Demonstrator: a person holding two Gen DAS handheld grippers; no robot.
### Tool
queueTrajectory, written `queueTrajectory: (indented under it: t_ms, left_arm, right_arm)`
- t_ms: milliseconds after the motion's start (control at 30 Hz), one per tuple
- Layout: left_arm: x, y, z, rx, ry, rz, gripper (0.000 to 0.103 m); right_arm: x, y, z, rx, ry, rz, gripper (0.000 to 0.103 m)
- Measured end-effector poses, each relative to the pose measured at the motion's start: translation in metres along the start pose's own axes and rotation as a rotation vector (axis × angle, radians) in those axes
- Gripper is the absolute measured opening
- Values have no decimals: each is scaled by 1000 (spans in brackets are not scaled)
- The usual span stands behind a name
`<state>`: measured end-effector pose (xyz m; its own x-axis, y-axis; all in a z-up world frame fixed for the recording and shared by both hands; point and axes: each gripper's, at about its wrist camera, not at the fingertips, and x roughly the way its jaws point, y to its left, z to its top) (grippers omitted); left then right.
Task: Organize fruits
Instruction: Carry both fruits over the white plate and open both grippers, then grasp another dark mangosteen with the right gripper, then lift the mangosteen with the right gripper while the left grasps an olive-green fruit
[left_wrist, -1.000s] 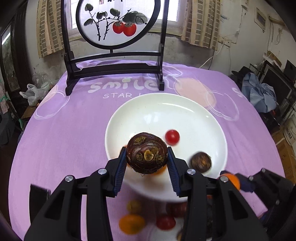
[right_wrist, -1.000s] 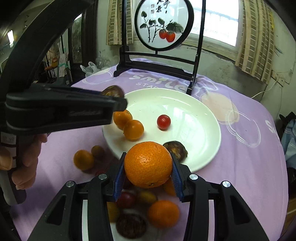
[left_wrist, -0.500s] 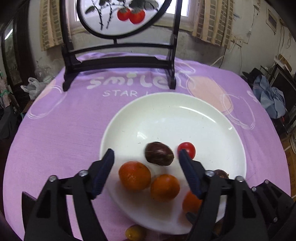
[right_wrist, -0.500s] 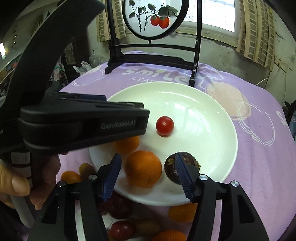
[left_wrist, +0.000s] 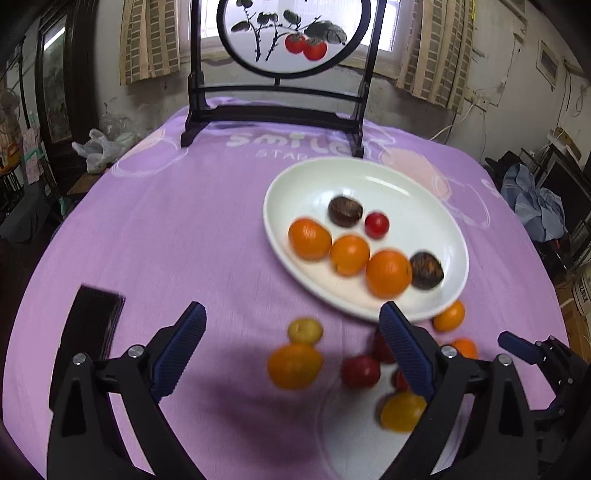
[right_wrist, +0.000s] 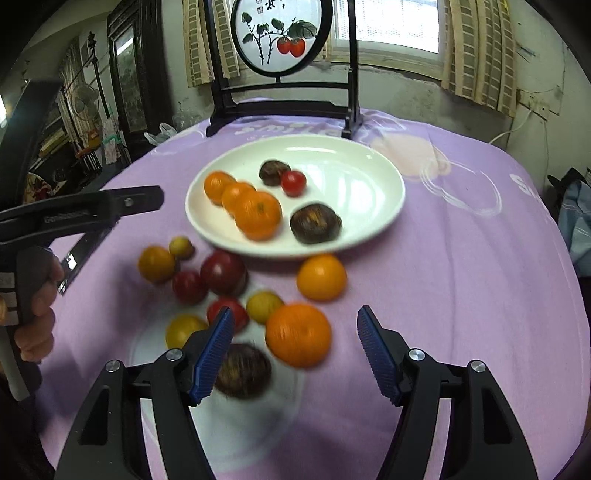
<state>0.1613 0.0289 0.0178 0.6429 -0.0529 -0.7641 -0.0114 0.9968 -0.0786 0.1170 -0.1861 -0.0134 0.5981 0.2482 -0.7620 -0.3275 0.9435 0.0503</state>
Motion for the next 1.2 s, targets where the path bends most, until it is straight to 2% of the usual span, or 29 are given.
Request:
queueTrajectory:
  t_ms: [167, 300, 500, 767, 800, 900, 1067, 1200]
  left_arm:
    - [-4, 10, -28, -6, 16, 25, 94]
    - [-2, 13, -41, -14, 36, 5, 95]
    - [10, 13, -49, -7, 71, -18, 95]
    - [11, 10, -49, 8, 63, -47, 95]
    - [11, 10, -49, 12, 62, -48, 95]
    - [13, 9, -49, 15, 66, -53, 95]
    - [15, 7, -50, 19, 76, -61, 95]
    - [10, -1, -51, 38, 80, -74, 95]
  right_arm:
    - [-6, 10, -30, -23, 38, 5, 70]
    - [-3, 24, -47, -45, 79, 11, 69]
    - [10, 39, -47, -71, 115, 4, 69]
    - [26, 44, -31, -63, 114, -25, 68]
    - [27, 45, -29, -68, 108, -29, 68]
    - [28, 46, -26, -66, 81, -23, 44]
    - [21, 41, -28, -34, 68, 31, 43]
    - [4, 30, -35, 13, 24, 56, 43]
